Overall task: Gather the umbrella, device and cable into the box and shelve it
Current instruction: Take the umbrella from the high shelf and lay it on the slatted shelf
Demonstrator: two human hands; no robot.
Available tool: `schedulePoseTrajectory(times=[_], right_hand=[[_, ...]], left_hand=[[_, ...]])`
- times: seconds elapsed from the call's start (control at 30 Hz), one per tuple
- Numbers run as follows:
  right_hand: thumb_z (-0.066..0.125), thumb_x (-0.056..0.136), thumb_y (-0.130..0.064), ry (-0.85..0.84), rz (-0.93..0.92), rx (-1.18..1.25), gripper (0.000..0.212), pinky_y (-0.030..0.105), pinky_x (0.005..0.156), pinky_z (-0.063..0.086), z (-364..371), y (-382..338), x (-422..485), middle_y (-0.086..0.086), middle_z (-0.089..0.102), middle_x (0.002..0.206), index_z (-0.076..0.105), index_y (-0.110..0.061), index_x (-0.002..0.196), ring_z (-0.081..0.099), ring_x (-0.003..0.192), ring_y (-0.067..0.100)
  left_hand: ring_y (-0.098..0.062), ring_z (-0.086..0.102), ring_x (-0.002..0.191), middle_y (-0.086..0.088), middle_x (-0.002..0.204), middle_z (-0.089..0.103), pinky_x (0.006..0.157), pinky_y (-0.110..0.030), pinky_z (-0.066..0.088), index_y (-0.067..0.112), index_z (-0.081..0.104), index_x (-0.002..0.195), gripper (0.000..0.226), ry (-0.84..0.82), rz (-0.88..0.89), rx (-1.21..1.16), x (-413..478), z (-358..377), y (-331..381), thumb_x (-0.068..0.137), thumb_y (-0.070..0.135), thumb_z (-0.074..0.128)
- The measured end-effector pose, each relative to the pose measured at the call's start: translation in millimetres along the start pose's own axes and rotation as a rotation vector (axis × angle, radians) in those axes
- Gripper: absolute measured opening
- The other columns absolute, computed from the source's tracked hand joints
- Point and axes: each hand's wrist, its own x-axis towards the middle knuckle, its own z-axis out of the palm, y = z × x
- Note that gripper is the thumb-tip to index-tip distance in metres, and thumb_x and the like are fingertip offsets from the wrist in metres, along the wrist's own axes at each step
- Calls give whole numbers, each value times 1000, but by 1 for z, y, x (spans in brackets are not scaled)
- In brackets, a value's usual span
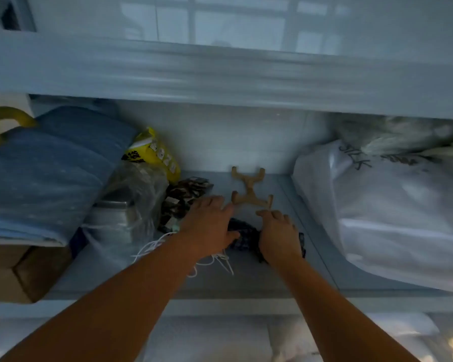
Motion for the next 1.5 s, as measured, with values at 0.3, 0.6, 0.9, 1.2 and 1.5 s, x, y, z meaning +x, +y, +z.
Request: schedulePoseTrajectory(times=[0.3, 0.6, 0.9, 1.2, 1.5], right_hand=[[48, 96, -12, 67, 64, 58, 45, 45, 104, 41, 9, 43, 9, 8, 58, 134, 54, -24, 139, 49, 126, 31], [42, 103, -17, 125, 67, 263, 33, 44, 94, 49, 4, 91, 20, 16, 63, 122, 60, -14, 131, 59, 112, 36], [39, 106, -20, 85, 106, 447, 34, 36, 88, 48, 9, 109, 22, 15, 62, 123, 61, -12, 131, 58, 112, 31], [40, 104, -29, -56, 366, 868, 33, 35, 90, 49, 13, 118, 20, 7, 67, 115, 64, -18, 124, 58, 96, 18], [36, 105, -47, -48, 764, 1434, 47, 46, 90, 54, 9, 128, 10, 13, 68, 114, 63, -13, 124, 64, 107, 32]], left_hand=[[-31, 37, 136, -8, 146, 44, 119, -54, 16, 23, 38, 148, 80, -102, 156, 48, 41, 29, 37, 83, 61, 64], [-30, 52, 121, -5, 134, 56, 101, -43, 37, 38, 42, 146, 63, -252, 119, -4, 65, 59, 62, 89, 60, 59], [-24, 60, 94, -7, 109, 66, 68, -27, 31, 19, 55, 127, 40, -200, 130, -122, 70, 83, 66, 91, 32, 67], [-34, 53, 111, -4, 124, 59, 83, -49, 48, 26, 45, 138, 41, -84, 54, 57, 53, 86, 79, 99, 16, 48], [-31, 52, 116, -4, 131, 58, 90, -44, 42, 29, 41, 141, 43, 2, 30, -4, 70, 66, 85, 99, 20, 50]])
